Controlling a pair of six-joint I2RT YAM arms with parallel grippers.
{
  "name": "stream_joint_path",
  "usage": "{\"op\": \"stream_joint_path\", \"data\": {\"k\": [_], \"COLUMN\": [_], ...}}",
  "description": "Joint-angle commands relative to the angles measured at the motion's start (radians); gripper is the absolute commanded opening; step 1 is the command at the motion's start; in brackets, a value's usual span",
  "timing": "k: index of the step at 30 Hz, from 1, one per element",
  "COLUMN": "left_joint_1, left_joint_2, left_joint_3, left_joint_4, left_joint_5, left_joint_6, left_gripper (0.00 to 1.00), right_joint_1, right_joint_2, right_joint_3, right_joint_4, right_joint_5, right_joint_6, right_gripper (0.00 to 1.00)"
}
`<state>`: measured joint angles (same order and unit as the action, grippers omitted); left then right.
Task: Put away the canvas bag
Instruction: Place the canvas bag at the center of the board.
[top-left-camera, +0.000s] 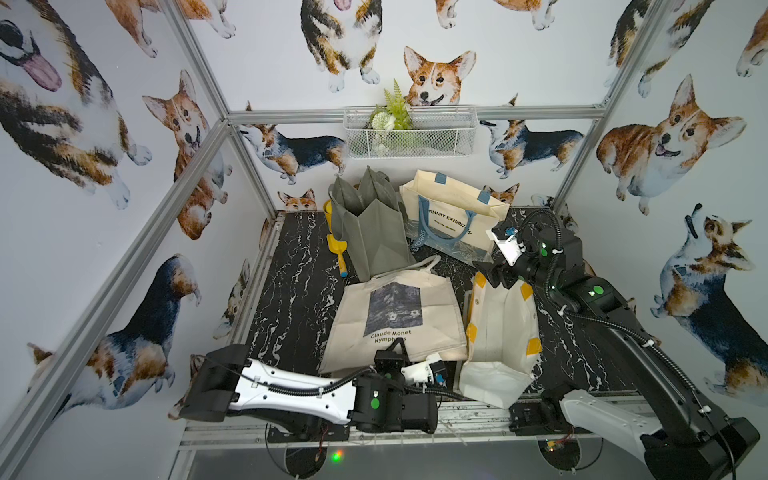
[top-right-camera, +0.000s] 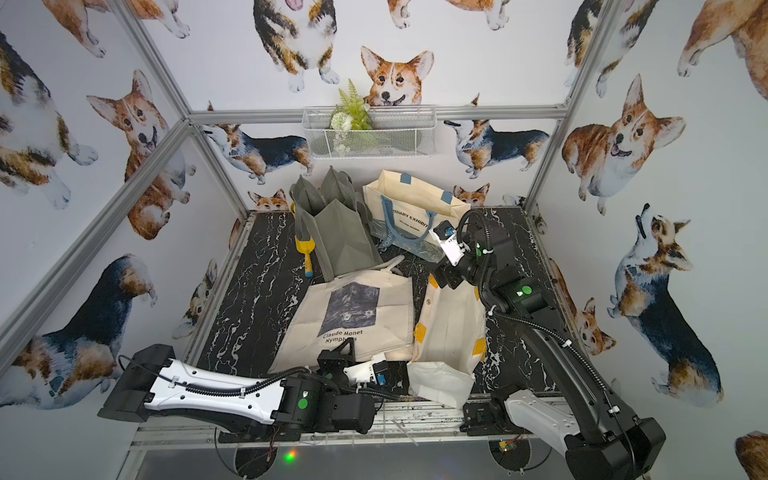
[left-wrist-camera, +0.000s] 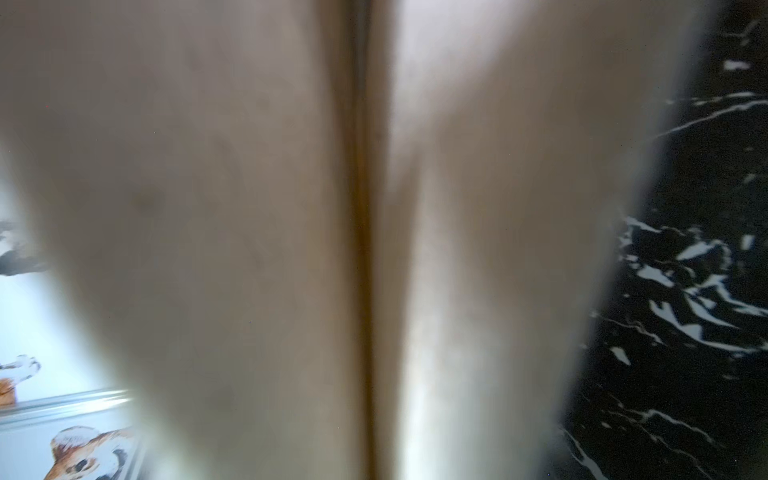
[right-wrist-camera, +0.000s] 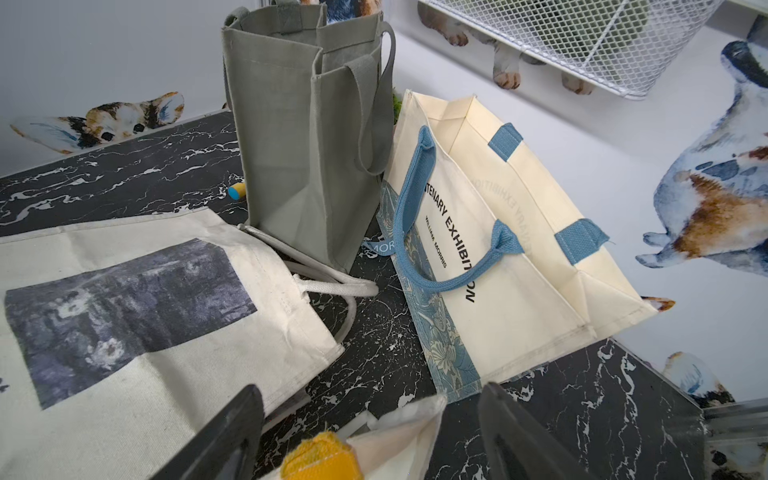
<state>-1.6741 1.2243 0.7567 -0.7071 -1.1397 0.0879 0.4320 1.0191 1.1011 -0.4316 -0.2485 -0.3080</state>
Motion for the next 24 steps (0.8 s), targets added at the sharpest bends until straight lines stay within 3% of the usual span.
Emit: {"op": "stream_joint_path", "data": {"k": [1, 10, 16, 24], "left_joint_1": [0.013, 0.114, 0.198, 0.282], "left_joint_2": [-0.023, -0.170, -0.216, -0.241], "left_joint_3": [-0.009, -0.012, 0.026, 0.085], "left_joint_4": [-0.054, -0.108, -0.166, -0.213], "left_joint_5": [0.123, 0.485, 0.693, 0.931], "left_joint_6": [-0.020, 0.087, 0.148, 0.209], "left_gripper": [0.24, 0.65, 0.76, 0.78], "right_joint_1": [0.001, 0.001, 0.002, 0.001], "right_joint_2": [-0.011, -0.014, -0.002, 0.027], "right_joint_3": [0.014, 0.012, 0.027, 0.095], "right_joint_4": [-0.036, -0.074, -0.105, -0.128], "right_joint_5": [-0.041, -0.109, -0.148, -0.176], "right_joint_6": [0.015, 0.030, 0.047, 0.118], "right_gripper": [0.84, 0.84, 0.84, 0.83]}}
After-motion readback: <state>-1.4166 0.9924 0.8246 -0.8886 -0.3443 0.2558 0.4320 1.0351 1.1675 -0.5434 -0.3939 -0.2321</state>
